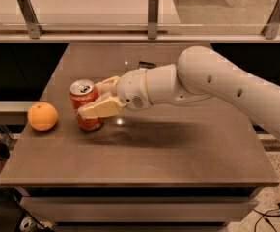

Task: Move coke can near orange

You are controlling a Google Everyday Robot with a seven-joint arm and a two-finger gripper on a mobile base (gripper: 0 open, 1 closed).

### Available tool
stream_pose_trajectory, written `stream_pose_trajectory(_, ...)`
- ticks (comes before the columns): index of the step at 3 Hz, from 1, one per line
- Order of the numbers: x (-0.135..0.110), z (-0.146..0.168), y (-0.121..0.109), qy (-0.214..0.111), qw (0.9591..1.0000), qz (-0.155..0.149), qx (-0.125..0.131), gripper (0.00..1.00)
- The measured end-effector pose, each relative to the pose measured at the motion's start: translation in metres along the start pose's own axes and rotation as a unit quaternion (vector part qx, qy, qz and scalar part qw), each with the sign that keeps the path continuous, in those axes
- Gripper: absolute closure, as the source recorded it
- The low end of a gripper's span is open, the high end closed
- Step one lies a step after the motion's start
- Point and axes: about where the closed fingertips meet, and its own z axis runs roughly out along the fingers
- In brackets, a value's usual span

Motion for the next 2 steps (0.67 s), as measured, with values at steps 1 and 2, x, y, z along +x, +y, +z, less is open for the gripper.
stream_pose_trajectory(1, 0.006, 0.0075, 0.0085, -0.01, 0.9998, 0.007, -0.016, 1.0)
stream_pose_trajectory(2, 0.0048, 0.009, 0.0097, -0.009, 0.9998, 0.006, -0.017, 0.82)
